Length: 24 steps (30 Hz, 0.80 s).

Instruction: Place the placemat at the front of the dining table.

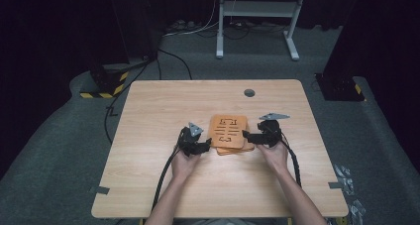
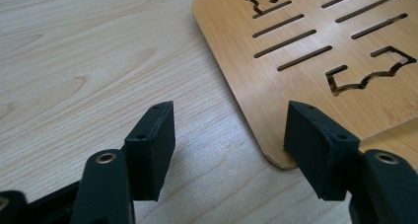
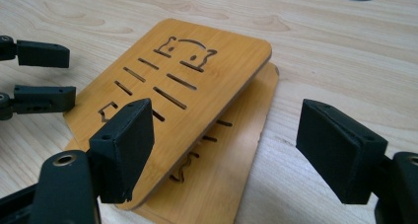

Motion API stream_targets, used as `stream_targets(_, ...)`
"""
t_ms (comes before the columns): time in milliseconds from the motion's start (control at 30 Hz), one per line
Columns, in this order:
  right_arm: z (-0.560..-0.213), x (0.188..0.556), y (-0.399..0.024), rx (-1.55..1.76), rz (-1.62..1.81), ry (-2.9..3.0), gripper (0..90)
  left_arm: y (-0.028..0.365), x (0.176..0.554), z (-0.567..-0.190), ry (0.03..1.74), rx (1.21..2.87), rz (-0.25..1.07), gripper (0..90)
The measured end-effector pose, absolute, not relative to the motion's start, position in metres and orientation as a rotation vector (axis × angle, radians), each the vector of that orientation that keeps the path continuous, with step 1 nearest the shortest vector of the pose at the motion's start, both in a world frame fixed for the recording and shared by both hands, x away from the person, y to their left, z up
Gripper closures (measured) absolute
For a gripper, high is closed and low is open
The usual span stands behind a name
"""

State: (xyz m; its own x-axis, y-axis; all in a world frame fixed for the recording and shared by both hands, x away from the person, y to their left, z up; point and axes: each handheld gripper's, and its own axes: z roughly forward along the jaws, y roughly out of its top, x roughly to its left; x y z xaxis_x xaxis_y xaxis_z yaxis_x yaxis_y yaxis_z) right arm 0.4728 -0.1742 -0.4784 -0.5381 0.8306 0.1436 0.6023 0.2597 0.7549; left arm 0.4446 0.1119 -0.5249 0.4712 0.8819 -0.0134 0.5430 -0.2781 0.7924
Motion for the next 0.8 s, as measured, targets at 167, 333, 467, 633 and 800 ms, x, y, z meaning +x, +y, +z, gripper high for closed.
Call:
stream_targets(167,-0.477,0.476,-0.17,1.314,1.149,2.253,21.9,0.112,0.445,-0.525,1.184,1.959,0.565,36.4)
stream_targets(333,-0.474,0.48,-0.167,1.312,1.143,2.254,22.0,0.112,0.445,-0.525,1.184,1.958,0.564,36.4)
stream_targets(467,-0.472,0.485,-0.165,1.313,1.137,2.257,21.9,0.112,0.445,-0.525,1.182,1.959,0.564,36.4)
stream_targets(633,-0.473,0.488,-0.163,1.308,1.127,2.263,21.7,0.112,0.445,-0.525,1.184,1.957,0.562,36.4)
stream_targets(800,-0.479,0.492,-0.161,1.33,1.12,2.27,21.4,0.112,0.445,-0.525,1.177,1.963,0.562,36.4)
